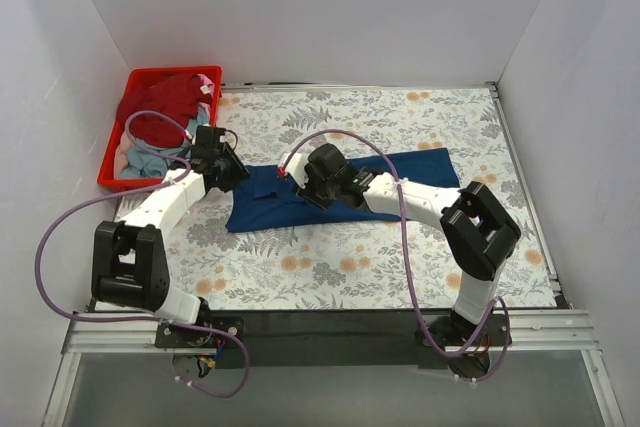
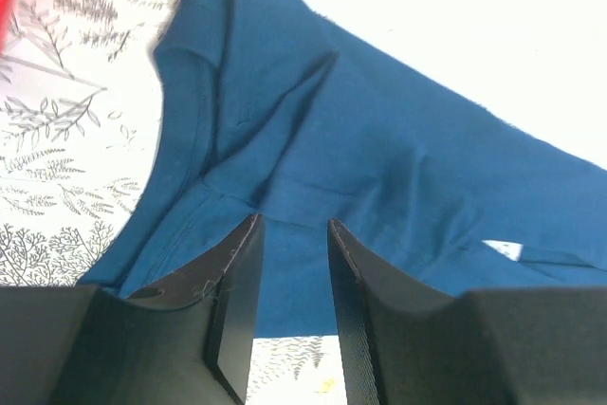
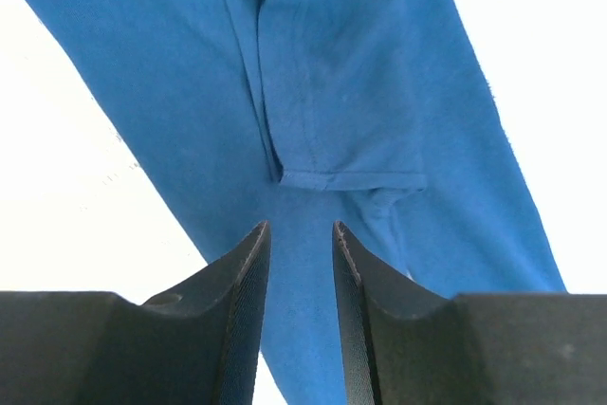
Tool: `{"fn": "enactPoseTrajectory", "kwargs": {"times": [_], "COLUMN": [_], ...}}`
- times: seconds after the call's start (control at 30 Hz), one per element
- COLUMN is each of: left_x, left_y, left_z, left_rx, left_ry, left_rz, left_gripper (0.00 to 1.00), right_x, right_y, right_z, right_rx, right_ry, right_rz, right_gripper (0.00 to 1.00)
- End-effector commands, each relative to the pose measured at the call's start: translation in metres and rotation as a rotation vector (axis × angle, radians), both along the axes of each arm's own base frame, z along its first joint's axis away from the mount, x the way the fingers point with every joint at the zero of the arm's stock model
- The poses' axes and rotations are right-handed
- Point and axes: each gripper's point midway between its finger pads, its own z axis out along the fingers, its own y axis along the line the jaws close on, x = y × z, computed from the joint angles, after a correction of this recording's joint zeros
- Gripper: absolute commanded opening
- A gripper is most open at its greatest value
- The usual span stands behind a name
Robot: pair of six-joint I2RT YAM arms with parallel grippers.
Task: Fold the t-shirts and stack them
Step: Fold the tshirt
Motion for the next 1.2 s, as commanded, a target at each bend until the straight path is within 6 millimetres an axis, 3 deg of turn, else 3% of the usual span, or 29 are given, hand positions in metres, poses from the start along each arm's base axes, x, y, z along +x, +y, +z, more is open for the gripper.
{"fn": "enactPoseTrajectory", "kwargs": {"times": [0.0, 0.2, 0.23, 0.27, 0.43, 0.63, 0.8, 0.9, 1.0, 1.03, 1.17], "left_x": [0.005, 0.016, 0.019, 0.021, 0.026, 0.018, 0.003, 0.005, 0.011, 0.017, 0.018], "left_y": [0.003, -0.025, -0.028, -0.032, -0.04, -0.02, -0.001, 0.005, 0.002, 0.0, -0.003], "left_z": [0.023, 0.017, 0.015, 0.012, -0.021, -0.058, -0.075, -0.066, -0.05, -0.034, -0.007], "left_rx": [0.022, 0.012, 0.012, 0.009, 0.017, 0.117, 0.163, 0.184, 0.177, 0.17, 0.165], "left_ry": [-0.075, -0.057, -0.056, -0.055, 0.016, 0.104, 0.177, 0.162, 0.124, 0.085, 0.041], "left_rz": [-0.012, -0.105, -0.112, -0.127, -0.156, -0.118, -0.073, -0.061, -0.067, -0.064, -0.056], "left_gripper": [0.32, 0.27, 0.25, 0.22, 0.1, 0.01, 0.0, 0.01, 0.16, 0.2, 0.28], "right_x": [0.007, 0.025, 0.026, 0.026, 0.033, 0.04, 0.045, 0.042, 0.04, 0.039, 0.043], "right_y": [0.012, 0.03, 0.033, 0.04, 0.042, 0.008, -0.018, -0.016, -0.016, -0.017, -0.046], "right_z": [0.035, 0.036, 0.027, 0.029, -0.003, -0.04, -0.051, -0.033, -0.012, 0.004, 0.022], "right_rx": [0.101, 0.202, 0.2, 0.22, 0.214, 0.186, 0.171, 0.2, 0.237, 0.259, 0.241], "right_ry": [-0.004, 0.119, 0.147, 0.165, 0.256, 0.323, 0.336, 0.317, 0.306, 0.279, 0.2], "right_rz": [-0.033, -0.082, -0.082, -0.071, -0.117, -0.199, -0.244, -0.219, -0.213, -0.214, -0.322], "right_gripper": [0.39, 0.36, 0.34, 0.34, 0.32, 0.31, 0.32, 0.33, 0.35, 0.36, 0.42]}}
